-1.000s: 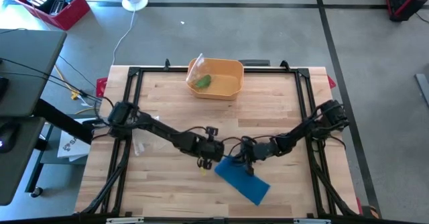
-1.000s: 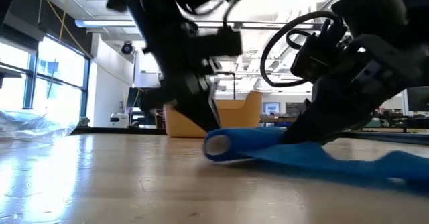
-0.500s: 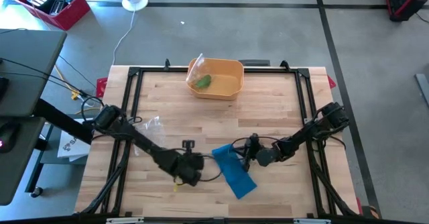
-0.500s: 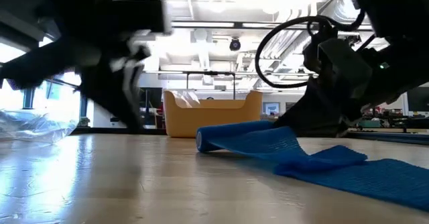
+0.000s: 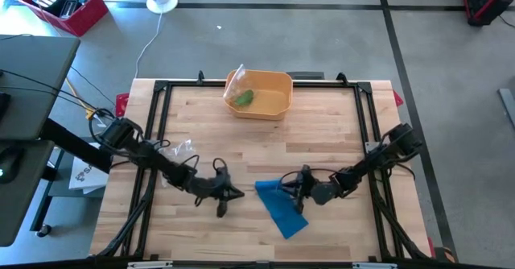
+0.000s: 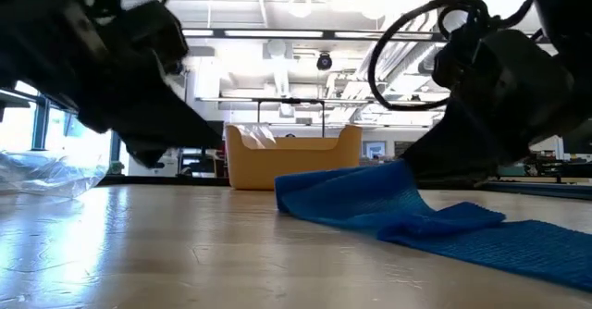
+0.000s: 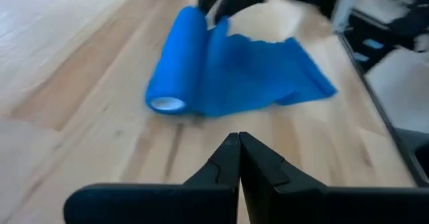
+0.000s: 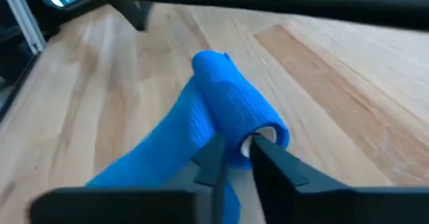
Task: Roll bandage
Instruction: Roll the blue bandage
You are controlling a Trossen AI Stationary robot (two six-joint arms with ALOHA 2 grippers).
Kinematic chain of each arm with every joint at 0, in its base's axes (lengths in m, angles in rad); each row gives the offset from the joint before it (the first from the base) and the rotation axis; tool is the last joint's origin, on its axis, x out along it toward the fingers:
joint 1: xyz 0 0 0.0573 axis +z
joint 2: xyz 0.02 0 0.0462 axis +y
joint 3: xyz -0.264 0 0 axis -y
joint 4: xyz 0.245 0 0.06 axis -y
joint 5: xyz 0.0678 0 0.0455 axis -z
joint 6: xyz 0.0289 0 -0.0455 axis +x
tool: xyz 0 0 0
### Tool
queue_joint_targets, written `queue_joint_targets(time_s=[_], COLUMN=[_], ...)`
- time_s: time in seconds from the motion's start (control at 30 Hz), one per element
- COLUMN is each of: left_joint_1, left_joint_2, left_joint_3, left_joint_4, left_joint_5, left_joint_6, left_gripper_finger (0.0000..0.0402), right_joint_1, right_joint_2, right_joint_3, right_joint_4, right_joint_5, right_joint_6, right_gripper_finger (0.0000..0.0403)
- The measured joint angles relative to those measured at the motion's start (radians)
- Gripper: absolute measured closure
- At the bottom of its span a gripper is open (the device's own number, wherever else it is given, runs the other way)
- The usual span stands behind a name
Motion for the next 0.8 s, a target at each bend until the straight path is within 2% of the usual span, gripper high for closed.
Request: queue_joint_targets(time_s=[0.13, 0.23, 0.43, 0.63, 0.8], left_joint_1=[0.026, 0.053, 0.098, 0.111, 0.129], left_joint_2=[0.000, 0.002, 0.003, 0.038, 0.107], left_joint_3=[0.045, 0.060, 0.060, 0.060, 0.078], left_joint_4=[-0.035, -0.044, -0.095, -0.117, -0.013], left_joint_5=[0.005, 0.003, 0.025, 0.071, 0.065], left_joint_6=[-0.037, -0.102, -0.256, -0.429, -0.527], left_gripper_finger=[0.0395, 0.0376, 0.0333, 0.0300, 0.0278], right_joint_1=[-0.016, -0.028, -0.052, -0.061, -0.060], right_joint_2=[-0.003, -0.003, -0.003, -0.003, -0.003], right_joint_3=[0.000, 0.000, 0.000, 0.000, 0.000], right_joint_4=[-0.025, -0.053, -0.058, -0.056, -0.054], right_joint_5=[-0.098, -0.152, -0.240, -0.249, -0.248], right_joint_6=[0.000, 0.008, 0.007, 0.009, 0.008], right_gripper_finger=[0.0255, 0.0231, 0.0227, 0.0226, 0.0226])
